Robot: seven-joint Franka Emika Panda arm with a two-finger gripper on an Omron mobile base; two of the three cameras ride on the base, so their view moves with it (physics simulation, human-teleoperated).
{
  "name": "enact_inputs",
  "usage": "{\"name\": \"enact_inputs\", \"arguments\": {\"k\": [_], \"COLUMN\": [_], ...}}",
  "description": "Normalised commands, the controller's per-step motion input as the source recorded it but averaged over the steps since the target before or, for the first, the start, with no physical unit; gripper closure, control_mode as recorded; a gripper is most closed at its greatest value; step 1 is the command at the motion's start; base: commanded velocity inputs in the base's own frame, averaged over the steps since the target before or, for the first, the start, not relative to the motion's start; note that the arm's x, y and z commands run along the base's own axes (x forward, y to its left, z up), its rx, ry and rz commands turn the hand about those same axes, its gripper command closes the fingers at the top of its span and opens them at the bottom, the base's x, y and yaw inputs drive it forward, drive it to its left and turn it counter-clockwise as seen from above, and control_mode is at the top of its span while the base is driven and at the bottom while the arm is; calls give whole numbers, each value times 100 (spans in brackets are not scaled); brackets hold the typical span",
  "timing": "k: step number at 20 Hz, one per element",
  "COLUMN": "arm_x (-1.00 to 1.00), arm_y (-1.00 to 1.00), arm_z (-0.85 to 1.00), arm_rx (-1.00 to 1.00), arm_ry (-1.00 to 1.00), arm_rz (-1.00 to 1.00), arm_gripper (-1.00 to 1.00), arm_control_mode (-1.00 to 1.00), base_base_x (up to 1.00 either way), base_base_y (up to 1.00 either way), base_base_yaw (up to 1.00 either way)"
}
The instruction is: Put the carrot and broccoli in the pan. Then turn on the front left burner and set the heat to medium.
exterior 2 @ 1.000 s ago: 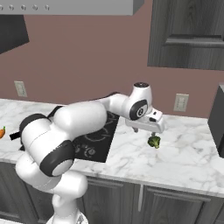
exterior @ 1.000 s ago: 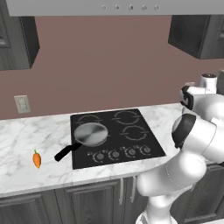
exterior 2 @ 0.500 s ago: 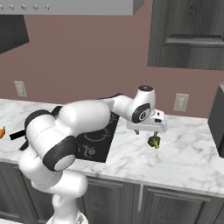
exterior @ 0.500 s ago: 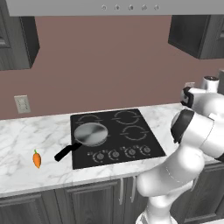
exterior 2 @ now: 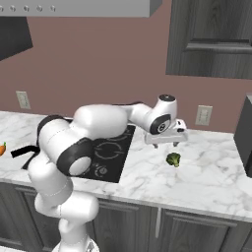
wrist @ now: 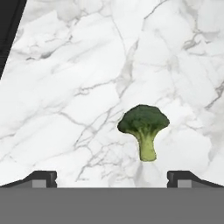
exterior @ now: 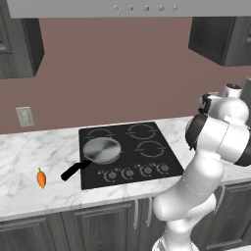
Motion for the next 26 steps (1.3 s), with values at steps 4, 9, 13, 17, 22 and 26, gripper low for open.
{"name": "enact_inputs", "arguments": {"k": [4,9,13,17,22,26], "arm_x": [18,4,0,5,24,20], "arm_y": [-15,-12,0,0,-7,-8], "arm_z": [-21,-31,-29,-25,-23,0], "arm_rx": [0,0,2,1,0,0], "arm_ry": [1,3,4,2,1,0], "arm_rz": [1,0,-3,-5,-8,-6], "arm_gripper": [-100,-100,-100,-100,-100,-100], "arm_control_mode": [-100,-100,-100,-100,-100,-100], "base_base_x": [0,0,0,0,0,0], "base_base_y": [0,0,0,0,0,0], "base_base_yaw": [0,0,0,0,0,0]}}
